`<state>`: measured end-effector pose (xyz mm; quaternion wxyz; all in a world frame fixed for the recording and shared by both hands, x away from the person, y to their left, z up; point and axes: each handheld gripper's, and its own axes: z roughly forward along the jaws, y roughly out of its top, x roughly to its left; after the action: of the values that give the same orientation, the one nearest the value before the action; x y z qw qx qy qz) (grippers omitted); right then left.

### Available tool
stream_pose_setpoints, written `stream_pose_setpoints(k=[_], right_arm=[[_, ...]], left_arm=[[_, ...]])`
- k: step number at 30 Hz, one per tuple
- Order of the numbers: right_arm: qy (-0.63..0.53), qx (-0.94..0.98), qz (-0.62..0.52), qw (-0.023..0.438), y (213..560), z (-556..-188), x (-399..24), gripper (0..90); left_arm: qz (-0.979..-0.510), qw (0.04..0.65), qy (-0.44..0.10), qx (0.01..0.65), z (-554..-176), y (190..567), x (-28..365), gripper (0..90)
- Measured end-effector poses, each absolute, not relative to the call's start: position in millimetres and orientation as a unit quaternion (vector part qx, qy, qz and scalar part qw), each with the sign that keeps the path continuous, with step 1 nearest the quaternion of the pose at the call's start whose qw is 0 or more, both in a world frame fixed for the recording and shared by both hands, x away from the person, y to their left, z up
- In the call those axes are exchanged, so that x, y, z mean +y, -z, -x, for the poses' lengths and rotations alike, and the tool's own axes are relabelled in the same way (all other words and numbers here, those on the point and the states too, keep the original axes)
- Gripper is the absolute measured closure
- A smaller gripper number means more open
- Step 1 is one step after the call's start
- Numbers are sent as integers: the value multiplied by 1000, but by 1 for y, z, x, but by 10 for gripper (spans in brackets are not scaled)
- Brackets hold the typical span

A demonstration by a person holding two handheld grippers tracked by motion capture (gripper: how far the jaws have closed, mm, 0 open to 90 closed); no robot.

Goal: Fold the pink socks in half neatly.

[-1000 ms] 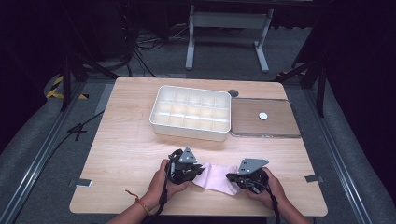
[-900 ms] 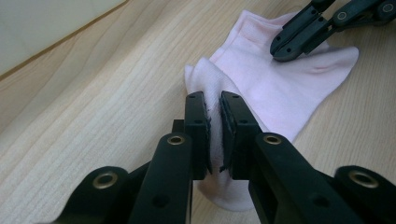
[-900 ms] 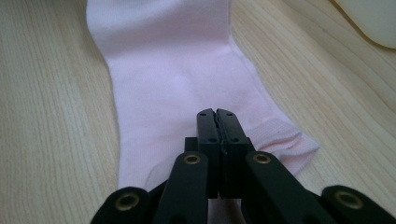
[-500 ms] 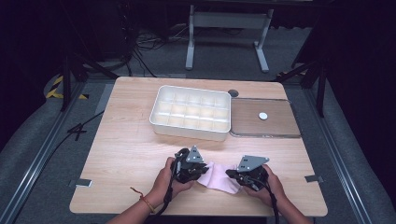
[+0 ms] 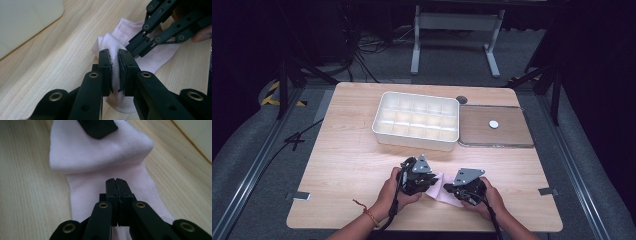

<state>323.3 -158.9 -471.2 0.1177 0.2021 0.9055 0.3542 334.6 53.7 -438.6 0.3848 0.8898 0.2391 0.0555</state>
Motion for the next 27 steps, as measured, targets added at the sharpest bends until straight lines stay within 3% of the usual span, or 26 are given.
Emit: stream_pose_setpoints(k=[10,21,27], right_arm=[[-379,892,-217,118,462,-324,-179,900],[-368,900,-202,119,471,-329,-164,898],[-378,888,-225,133,458,-331,-189,898]], left_arm=[[-890,379,-52,247,-337,442,54,814],[-891,380,-50,243,-337,443,47,813],[-892,376,-54,246,-337,441,53,811]])
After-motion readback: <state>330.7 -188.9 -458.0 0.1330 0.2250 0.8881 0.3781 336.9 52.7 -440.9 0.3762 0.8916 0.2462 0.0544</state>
